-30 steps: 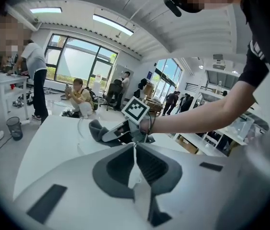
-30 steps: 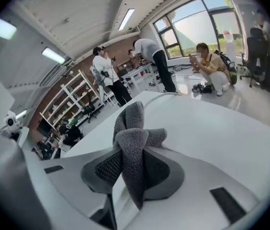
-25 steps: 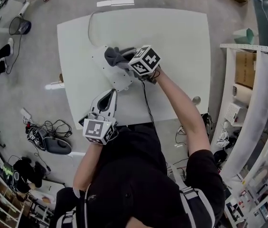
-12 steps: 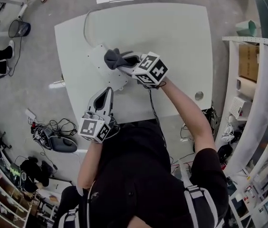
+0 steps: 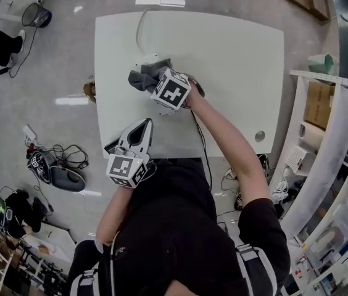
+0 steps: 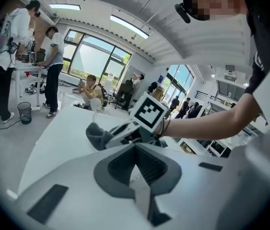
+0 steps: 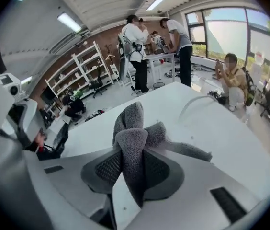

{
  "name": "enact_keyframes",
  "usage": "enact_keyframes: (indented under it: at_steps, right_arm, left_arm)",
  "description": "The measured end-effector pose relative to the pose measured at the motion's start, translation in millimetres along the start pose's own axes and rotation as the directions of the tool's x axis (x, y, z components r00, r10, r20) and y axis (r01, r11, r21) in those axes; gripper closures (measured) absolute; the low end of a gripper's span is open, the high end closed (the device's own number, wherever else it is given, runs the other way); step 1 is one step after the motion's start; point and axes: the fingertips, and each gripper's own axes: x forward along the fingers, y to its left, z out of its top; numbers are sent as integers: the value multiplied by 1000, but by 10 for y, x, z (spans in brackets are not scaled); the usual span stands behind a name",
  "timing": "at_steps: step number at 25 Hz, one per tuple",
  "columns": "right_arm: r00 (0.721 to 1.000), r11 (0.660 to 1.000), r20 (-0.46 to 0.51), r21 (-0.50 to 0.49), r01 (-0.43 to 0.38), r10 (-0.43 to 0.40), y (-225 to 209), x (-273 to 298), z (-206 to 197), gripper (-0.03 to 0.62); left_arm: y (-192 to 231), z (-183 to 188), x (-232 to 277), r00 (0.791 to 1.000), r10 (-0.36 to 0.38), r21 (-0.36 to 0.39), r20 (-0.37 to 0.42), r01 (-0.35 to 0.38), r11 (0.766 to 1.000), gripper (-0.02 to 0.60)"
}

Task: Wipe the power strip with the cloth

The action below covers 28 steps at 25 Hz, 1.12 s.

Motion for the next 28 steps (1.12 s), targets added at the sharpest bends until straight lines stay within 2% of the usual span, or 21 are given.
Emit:
enact_keyframes:
  at_steps: [2, 5, 7, 9, 11, 12, 13, 14, 15, 16, 17, 18, 19, 20, 21, 22, 25, 28]
  right_arm:
    - [998, 992, 33, 112, -51, 48, 163, -39, -149, 473]
    - [989, 961, 54, 232, -149, 141, 436, -87, -338, 473]
    - [966, 925, 56, 279, -256, 251, 659, -147, -426, 473]
    - [933, 869, 162, 340, -360, 322, 699, -272, -270, 473]
    - [885, 783, 371, 444, -435, 281, 390, -390, 126, 473]
    - [863, 745, 458, 495, -448, 214, 131, -420, 320, 473]
    - [852, 725, 507, 537, -431, 130, -148, -429, 467, 473]
    - [857, 735, 513, 563, -377, 47, -399, -420, 559, 473]
    - [881, 782, 473, 557, -280, -22, -580, -390, 598, 473]
    - [919, 855, 386, 500, -139, -77, -678, -329, 580, 473]
    - [957, 926, 262, 377, 20, -128, -701, -236, 516, 473]
    - [975, 967, 126, 200, 155, -182, -671, -126, 432, 473]
    - [971, 971, 4, 15, 239, -239, -616, -20, 348, 473]
    - [955, 953, -82, -129, 274, -286, -557, 60, 280, 473]
    - [943, 938, -131, -207, 277, -307, -494, 104, 237, 473]
    - [944, 941, -154, -222, 255, -292, -417, 120, 206, 473]
    - [970, 982, -189, -137, 127, -152, -102, 88, 80, 473]
    - [965, 992, -261, -129, 4, -38, 248, 38, -145, 473]
  left_arm:
    - [49, -4, -53, 1000, -8, -15, 6, 8, 1000, 535]
    - [85, 18, -123, 1000, -24, -17, 17, 25, 1000, 535]
    - [88, 28, -164, 999, -34, -19, 25, 34, 999, 535]
    - [100, 21, -225, 999, -38, -22, 30, 38, 999, 535]
    - [131, 7, -290, 999, -34, -29, 33, 35, 999, 535]
    - [143, 5, -315, 999, -31, -33, 35, 32, 999, 535]
    - [145, 8, -335, 999, -27, -33, 37, 28, 999, 535]
    - [137, 15, -353, 999, -26, -30, 40, 27, 999, 535]
    - [123, 21, -368, 999, -28, -24, 42, 29, 999, 535]
    - [110, 21, -381, 999, -30, -17, 44, 31, 999, 535]
    - [103, 14, -392, 998, -33, -13, 44, 34, 999, 535]
    - [100, 4, -399, 998, -36, -11, 43, 37, 999, 535]
    - [95, -7, -401, 998, -39, -11, 41, 39, 999, 535]
    - [86, -15, -397, 998, -42, -12, 39, 43, 999, 535]
    - [72, -19, -392, 998, -46, -11, 38, 46, 999, 535]
    - [57, -19, -388, 998, -50, -10, 38, 50, 999, 535]
    - [46, -7, -389, 997, -59, -6, 45, 60, 998, 535]
    - [58, -13, -419, 997, -63, -9, 50, 64, 998, 535]
